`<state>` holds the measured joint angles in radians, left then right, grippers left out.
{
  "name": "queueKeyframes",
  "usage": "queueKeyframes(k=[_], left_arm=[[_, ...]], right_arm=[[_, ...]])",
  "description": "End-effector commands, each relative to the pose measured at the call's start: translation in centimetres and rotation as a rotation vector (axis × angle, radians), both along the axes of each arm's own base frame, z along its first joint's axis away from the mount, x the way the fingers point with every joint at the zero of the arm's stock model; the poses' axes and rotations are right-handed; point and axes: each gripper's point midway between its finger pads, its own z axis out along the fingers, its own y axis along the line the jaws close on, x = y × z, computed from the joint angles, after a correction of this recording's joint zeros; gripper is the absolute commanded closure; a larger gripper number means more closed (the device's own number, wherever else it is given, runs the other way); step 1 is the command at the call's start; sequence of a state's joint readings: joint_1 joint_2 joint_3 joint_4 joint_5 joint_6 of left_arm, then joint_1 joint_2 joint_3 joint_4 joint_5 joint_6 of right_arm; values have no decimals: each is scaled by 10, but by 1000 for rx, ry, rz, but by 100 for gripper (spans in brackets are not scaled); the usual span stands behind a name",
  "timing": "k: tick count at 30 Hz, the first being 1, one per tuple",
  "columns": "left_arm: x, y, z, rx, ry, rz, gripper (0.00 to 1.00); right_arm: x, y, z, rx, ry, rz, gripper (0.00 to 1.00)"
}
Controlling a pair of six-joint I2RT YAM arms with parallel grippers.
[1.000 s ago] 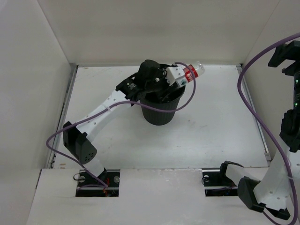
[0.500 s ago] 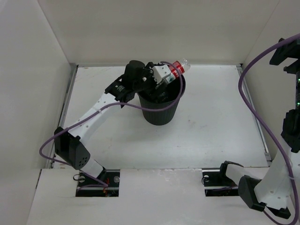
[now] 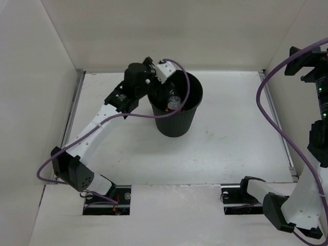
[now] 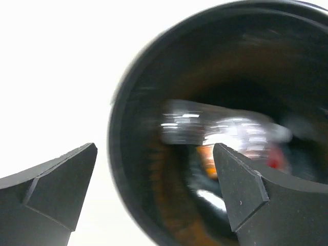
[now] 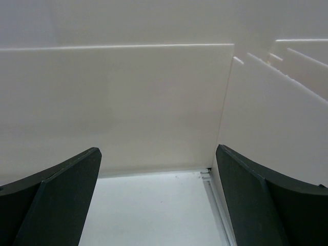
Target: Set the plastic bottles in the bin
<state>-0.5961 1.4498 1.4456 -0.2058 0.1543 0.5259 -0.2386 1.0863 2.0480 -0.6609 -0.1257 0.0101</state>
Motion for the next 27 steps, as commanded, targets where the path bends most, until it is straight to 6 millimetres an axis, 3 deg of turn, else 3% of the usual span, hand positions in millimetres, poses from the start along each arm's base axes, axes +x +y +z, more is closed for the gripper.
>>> queueKeyframes(k=[1,3,5,8,14,18,21,23,27], left_arm=[[16,72,153,-200,-369,263,0],[11,118,204,-261,-482,375,0],[-4,156,237,-290,-563,446,0],[-23,200,254,-285,-622,536,0],[-53,267,234,-239,-643,709,0],[-69,302,228,-280,-644,819,0],[-72,316,218,-318,-608,867,0],[-70,315,210,-314,-576,862,0],[-68,318,202,-320,-551,866,0]], right_arm=[[-9,22,-4,-57,23,94,0],[-13,23,-8,-60,31,96,0],[-17,23,-11,-63,35,93,0],[-14,24,-23,-41,64,98,0],[7,29,-67,33,167,144,0],[26,41,-77,59,205,208,0],[45,52,-86,71,244,255,0],[60,61,-96,60,287,281,0],[89,80,-132,-41,431,297,0]])
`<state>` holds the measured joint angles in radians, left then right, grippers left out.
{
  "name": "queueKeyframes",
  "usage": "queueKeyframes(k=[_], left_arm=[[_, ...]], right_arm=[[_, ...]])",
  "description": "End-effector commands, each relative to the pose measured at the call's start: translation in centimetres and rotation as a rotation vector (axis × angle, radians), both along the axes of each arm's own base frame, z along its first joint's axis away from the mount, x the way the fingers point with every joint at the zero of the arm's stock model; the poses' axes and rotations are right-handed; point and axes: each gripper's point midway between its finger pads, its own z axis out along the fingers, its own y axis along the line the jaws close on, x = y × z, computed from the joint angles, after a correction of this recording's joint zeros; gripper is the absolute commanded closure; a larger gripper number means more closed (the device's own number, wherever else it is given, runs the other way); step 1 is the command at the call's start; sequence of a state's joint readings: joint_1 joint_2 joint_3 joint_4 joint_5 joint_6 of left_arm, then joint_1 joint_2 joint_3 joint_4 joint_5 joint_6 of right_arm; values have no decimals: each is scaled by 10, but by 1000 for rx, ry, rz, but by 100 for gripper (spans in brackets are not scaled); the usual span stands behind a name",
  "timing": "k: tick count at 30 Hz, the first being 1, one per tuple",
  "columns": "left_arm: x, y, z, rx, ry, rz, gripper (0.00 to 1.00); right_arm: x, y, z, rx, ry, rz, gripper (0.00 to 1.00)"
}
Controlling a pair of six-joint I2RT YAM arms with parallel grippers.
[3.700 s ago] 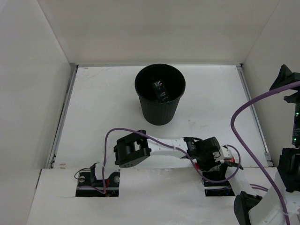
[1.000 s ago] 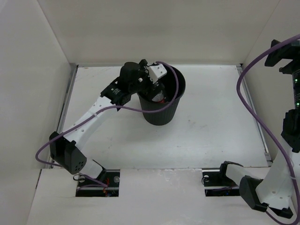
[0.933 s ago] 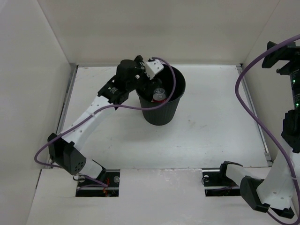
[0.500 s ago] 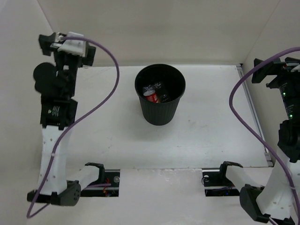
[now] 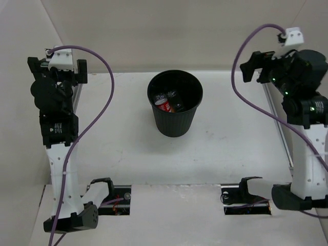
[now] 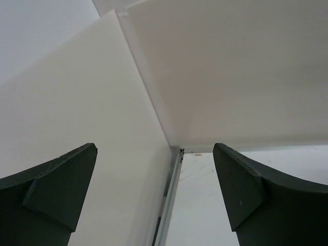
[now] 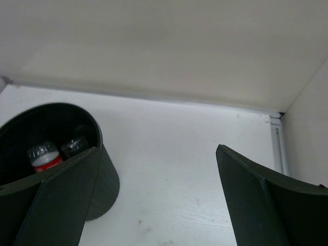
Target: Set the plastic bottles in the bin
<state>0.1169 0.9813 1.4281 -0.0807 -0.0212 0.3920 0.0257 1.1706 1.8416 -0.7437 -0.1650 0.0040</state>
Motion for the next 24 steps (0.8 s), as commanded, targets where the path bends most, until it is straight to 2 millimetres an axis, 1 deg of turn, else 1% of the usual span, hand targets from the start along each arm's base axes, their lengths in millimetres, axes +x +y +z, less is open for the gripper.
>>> queueKeyframes(k=[1,3,5,7,9,10,12,14,16,22,24], left_arm=[[-5,1,4,-40,-27,-13,0],[-6,3,-5,-44,-3,-3,0],[-10,7,-16,-46,18,9,0],[-13,10,-27,-47,35,14,0],[-14,13,-38,-50,58,20,0],[-14,15,-42,-52,67,27,0],[-17,18,-47,-59,78,35,0],[-20,21,-51,-70,83,41,0],[-23,24,-54,-81,82,48,0],[-30,28,-61,-90,86,64,0],[-31,31,-62,-96,86,71,0]], right_arm=[[16,14,-22,-115,71,19,0],[24,22,-36,-169,102,22,0],[31,28,-45,-196,127,31,0],[41,28,-57,-205,172,20,0],[51,28,-74,-211,250,6,0],[53,30,-80,-208,279,9,0],[54,40,-90,-216,348,40,0],[53,52,-91,-226,373,77,0],[52,62,-87,-243,367,109,0],[46,79,-73,-242,315,149,0],[44,80,-68,-236,296,143,0]])
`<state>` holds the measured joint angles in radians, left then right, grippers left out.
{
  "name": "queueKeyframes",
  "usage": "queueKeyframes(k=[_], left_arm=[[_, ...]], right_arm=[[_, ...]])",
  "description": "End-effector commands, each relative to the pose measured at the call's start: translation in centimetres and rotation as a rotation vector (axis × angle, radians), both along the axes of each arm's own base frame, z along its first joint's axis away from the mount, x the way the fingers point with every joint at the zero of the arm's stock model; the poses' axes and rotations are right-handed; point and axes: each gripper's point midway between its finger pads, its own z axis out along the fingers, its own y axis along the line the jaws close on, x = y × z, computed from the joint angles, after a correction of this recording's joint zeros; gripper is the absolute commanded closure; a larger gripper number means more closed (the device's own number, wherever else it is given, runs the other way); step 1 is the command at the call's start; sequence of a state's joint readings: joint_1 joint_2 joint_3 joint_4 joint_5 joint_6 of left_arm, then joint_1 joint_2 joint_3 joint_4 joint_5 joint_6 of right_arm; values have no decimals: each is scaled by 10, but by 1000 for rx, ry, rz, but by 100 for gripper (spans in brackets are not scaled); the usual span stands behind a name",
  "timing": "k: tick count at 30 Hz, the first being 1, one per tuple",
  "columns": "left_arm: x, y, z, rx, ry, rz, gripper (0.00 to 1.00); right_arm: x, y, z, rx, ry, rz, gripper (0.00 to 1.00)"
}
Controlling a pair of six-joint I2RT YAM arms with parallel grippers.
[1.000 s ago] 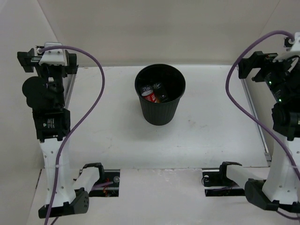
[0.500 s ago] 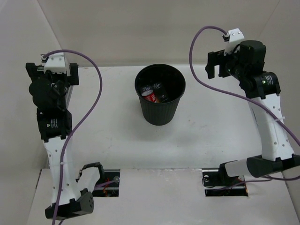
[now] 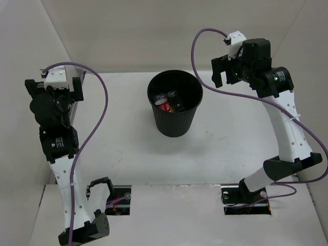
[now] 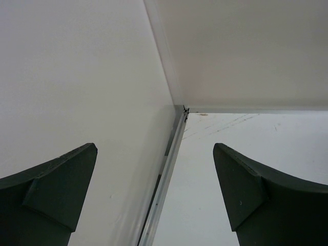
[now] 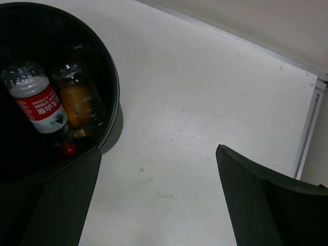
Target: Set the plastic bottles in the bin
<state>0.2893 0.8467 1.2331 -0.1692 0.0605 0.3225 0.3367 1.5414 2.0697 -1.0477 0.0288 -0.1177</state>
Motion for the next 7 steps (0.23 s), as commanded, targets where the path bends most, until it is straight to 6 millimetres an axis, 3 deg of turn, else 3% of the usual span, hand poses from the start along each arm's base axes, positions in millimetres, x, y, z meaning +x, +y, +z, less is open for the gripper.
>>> queueKeyframes(k=[1,7], left_arm=[[-4,0,10,-13,-49,-4,0],[-5,4,13,-27,-56,5,0]], right_arm=[[-12,-2,37,27,-107,-5,0],[-16,1,44,49,-124,9,0]])
